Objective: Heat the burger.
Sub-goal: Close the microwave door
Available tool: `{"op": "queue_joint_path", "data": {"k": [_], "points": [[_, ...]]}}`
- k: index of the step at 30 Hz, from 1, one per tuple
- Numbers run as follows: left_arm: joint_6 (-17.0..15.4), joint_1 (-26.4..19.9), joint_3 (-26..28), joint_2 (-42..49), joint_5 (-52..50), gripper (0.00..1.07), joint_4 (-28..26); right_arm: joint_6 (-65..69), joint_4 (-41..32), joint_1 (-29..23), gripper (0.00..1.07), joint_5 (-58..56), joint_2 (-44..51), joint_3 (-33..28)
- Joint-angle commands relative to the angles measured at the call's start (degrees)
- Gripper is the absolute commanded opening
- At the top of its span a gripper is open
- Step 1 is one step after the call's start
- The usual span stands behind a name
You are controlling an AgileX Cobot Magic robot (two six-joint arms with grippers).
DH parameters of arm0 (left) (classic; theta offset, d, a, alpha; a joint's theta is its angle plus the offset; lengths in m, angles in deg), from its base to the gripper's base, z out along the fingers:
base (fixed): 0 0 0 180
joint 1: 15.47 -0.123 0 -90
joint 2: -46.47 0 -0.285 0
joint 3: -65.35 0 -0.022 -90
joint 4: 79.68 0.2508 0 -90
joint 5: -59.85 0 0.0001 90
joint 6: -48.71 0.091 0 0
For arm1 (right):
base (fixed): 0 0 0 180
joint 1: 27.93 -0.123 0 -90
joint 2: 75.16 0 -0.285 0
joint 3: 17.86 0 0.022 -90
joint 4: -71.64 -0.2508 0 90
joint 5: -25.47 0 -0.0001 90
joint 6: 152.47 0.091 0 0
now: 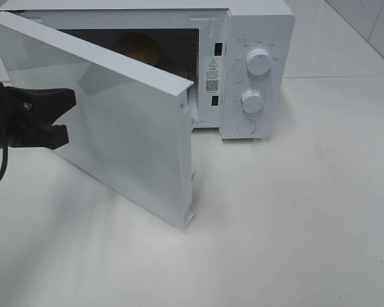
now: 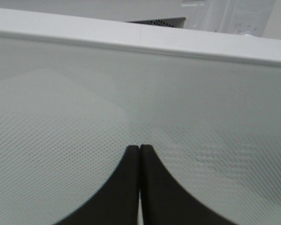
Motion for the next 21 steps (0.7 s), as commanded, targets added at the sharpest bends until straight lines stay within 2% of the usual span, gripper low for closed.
{"op": "queue_joint_path", "data": {"k": [1,2,4,7,8,10,12,15,17,18,20,21], "points": [[0.23,3.38,2.69,-1.78,-0.29,0.00,-3.84,-0.86,0.23,0.29,0.73,0.80,1.43,-0.11],[0.23,3.38,2.69,-1.78,-0.29,0.00,-3.84,-0.86,0.23,0.29,0.73,0.80,1.43,-0.11],[2.35,6.99,5.67,-4.53,-0.17,0.00,-9.51,-0.86,0.23,0.29,0.73,0.80,1.43,-0.11],[2.52,7.96,6.47,-5.33,0.00,0.00,-11.23,-0.86,0.23,0.29,0.73,0.80,1.43,-0.11],[2.69,9.68,8.14,-6.65,1.09,0.00,-15.01,-0.86,0.23,0.29,0.73,0.80,1.43,-0.11],[2.75,10.37,9.05,-7.33,1.60,0.00,-16.62,-0.86,0.23,0.29,0.73,0.80,1.43,-0.11],[4.76,13.18,12.66,-10.03,2.75,0.00,-22.29,-0.86,0.23,0.29,0.73,0.80,1.43,-0.11],[5.39,13.75,13.52,-10.60,2.75,0.00,-23.26,-0.86,0.23,0.29,0.73,0.80,1.43,-0.11],[6.70,15.58,17.02,-12.78,2.75,0.00,-25.10,-0.86,0.23,0.29,0.73,0.80,1.43,-0.11],[6.70,15.58,17.02,-12.78,2.75,0.00,-25.10,-0.86,0.23,0.29,0.73,0.80,1.43,-0.11],[7.28,17.42,21.43,-16.21,2.86,0.00,-27.22,-0.86,0.23,0.29,0.73,0.80,1.43,-0.11],[7.28,17.42,21.43,-16.21,2.86,0.00,-27.22,-0.86,0.23,0.29,0.73,0.80,1.43,-0.11]]}}
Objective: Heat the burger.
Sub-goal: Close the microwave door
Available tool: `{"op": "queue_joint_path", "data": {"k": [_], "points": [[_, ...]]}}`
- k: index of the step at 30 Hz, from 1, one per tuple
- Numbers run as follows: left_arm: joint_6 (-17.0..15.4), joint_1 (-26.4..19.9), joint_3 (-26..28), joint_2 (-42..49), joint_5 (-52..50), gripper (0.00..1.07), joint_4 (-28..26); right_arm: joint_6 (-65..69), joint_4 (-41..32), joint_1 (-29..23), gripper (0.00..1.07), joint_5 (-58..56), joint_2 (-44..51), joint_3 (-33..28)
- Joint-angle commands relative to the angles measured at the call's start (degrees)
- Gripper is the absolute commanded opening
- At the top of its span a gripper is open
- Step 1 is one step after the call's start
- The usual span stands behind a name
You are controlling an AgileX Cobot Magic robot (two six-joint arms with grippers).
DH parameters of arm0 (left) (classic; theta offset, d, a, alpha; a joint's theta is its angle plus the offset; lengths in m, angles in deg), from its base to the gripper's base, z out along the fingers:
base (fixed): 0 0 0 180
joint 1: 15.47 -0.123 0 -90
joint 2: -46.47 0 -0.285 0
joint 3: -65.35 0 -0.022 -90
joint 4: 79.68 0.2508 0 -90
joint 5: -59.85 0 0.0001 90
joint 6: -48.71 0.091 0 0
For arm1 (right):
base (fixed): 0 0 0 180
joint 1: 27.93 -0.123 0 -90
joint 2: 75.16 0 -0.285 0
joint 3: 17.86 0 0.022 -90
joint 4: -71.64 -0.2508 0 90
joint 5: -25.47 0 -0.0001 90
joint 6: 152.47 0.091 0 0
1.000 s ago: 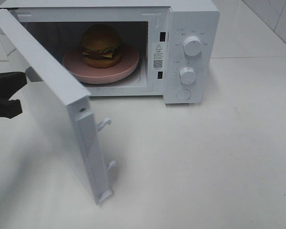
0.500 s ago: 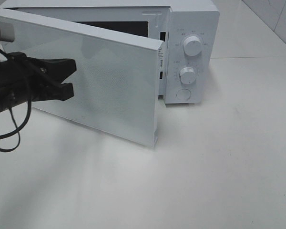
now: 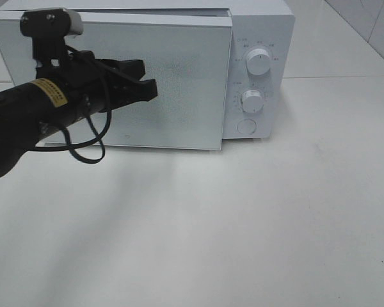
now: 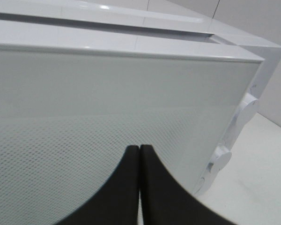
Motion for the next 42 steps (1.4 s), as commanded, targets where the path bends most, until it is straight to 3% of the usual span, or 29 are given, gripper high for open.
{"op": "queue_joint_path", "data": {"k": [1,8,10,19,23,24,31,36,42], "points": [[0.74,1.72,4.13,-2.69,0.06,0.00,-2.58,-0.86,0.23,0.29,0.73,0.80,1.43,-0.11],[0.74,3.27,11.46,-7.56,2.64,0.00,-4.30,-0.86,0.23,0.29,0.73,0.80,1.43,-0.11],[0.74,3.32,15.70,-10.20,4.24,0.00,-4.30,-0.86,0.23,0.29,0.73,0.80,1.43,-0.11],[0.74,3.32,21.72,-13.52,6.53,0.00,-4.30,-0.86,0.23,0.29,0.73,0.80,1.43,-0.11],[3.04,3.32,24.58,-15.07,8.02,0.00,-5.33,-0.86,0.23,0.29,0.73,0.80,1.43,-0.11],[5.16,3.32,25.78,-15.87,8.71,0.00,-7.10,-0.86,0.23,0.29,0.73,0.80,1.43,-0.11],[8.31,3.09,26.64,-16.39,8.82,0.00,-11.86,-0.86,0.23,0.29,0.73,0.80,1.43,-0.11],[7.96,3.78,26.64,-15.47,11.86,0.00,-9.28,-0.86,0.23,0.29,0.73,0.80,1.43,-0.11],[7.79,6.53,26.41,-11.75,24.52,0.00,-5.84,-0.86,0.23,0.29,0.73,0.80,1.43,-0.11]]}}
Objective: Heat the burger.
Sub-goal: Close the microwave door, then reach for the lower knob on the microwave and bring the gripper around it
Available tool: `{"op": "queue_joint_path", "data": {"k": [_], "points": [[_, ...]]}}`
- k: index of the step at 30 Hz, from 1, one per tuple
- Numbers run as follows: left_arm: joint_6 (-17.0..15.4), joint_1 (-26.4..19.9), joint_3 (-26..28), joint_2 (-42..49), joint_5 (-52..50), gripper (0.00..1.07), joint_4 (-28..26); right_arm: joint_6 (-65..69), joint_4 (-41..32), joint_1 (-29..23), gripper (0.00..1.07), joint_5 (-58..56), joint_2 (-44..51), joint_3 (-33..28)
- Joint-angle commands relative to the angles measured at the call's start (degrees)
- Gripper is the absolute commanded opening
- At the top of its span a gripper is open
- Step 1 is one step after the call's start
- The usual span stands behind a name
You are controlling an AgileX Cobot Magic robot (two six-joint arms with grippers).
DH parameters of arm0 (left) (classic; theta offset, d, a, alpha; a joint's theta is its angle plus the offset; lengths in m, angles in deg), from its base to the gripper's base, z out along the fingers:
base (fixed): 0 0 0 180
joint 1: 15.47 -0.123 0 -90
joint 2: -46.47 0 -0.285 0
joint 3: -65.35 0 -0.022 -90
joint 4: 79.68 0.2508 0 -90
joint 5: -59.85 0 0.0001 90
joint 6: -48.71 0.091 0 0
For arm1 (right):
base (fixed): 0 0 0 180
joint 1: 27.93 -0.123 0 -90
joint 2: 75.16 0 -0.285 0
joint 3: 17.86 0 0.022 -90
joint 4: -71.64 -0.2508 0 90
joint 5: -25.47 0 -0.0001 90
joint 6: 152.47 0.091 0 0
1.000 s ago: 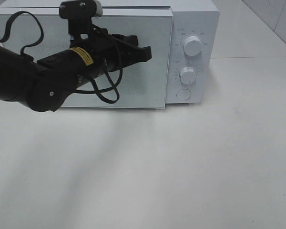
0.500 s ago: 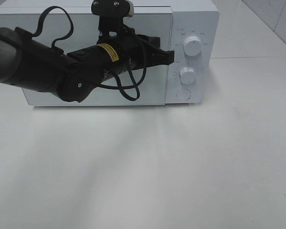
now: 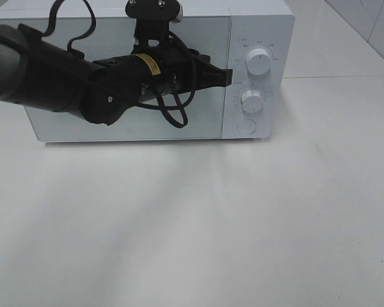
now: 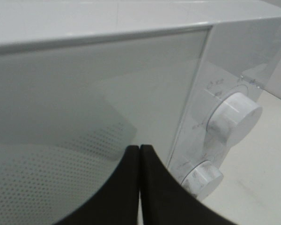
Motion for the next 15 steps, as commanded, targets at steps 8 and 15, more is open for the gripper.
{"op": "queue_joint_path", "data": {"k": [8,15], "points": [[-0.34,2.29,0.63,6.47,25.21,0.04,-0.40,-0.86,0.23,0.29,0.73,0.80,1.43,-0.11],[-0.34,2.29,0.63,10.66,41.25,0.63,-0.57,-0.86,0.23,0.29,0.73,0.80,1.43,-0.11]]}}
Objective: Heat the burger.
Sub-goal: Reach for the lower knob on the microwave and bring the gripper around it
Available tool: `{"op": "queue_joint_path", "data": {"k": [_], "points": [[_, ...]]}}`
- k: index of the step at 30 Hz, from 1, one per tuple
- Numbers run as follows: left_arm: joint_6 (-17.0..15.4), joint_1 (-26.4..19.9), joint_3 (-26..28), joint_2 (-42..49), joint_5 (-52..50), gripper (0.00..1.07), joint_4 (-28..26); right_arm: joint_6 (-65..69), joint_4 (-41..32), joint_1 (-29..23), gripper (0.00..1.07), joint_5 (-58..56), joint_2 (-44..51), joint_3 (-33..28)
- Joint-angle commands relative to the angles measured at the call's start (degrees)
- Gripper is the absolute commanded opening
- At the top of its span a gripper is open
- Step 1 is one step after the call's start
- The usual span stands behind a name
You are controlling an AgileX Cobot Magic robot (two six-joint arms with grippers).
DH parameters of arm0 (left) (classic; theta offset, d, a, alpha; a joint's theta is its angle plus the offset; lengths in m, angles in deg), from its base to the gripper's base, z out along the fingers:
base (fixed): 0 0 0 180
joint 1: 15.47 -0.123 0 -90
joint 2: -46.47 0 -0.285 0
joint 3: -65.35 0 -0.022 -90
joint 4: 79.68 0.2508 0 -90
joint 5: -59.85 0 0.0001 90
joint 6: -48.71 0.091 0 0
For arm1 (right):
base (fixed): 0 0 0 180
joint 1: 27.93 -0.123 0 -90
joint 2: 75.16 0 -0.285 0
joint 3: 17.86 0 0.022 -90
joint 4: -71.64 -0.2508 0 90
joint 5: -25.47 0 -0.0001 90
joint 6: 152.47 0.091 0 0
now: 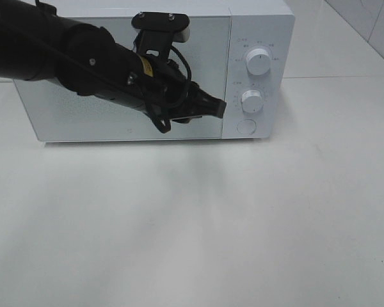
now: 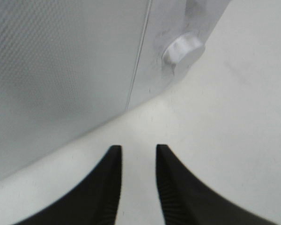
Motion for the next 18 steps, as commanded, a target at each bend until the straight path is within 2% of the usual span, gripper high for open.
{"op": "queue_joint_path", "data": {"k": [1,2,9,11,12,15,17,18], "points": [[-0.23,0.23,0.57,3.67,11.23,0.91,-0.46,-0.86,0.23,0.29,0.73,0.80,1.43,-0.11],[-0.23,0.23,0.57,4.30,13.92,1.02,-0.52,-0.86,0.23,0.29,0.73,0.80,1.43,-0.11],[-0.29,0.23,0.57,7.62,27.27,0.99,-0.63,-0.86,0.23,0.29,0.73,0.80,1.43,-0.11],[-0.29,0.23,0.57,8.94,35.87,0.99,-0.46,-0.86,0.23,0.29,0.73,0.80,1.43,-0.11],[-0.29,0.23,0.57,8.94,35.87,0.99,-0.46,-0.86,0.23,0.29,0.73,0.80,1.43,-0.11],[0.06,0.23,0.57,9.40,40.39,0.99,0.29,-0.86,0.23,0.29,0.73,0.80,1.43,-0.11],[0.57,0.23,0.57,10.14,48.64,0.99,1.95,-0.86,0.23,0.29,0.73,0.80,1.43,-0.11],[0.57,0.23,0.57,10.14,48.64,0.99,1.95,-0.86,0.23,0.29,0.73,0.80,1.43,-0.11]]}}
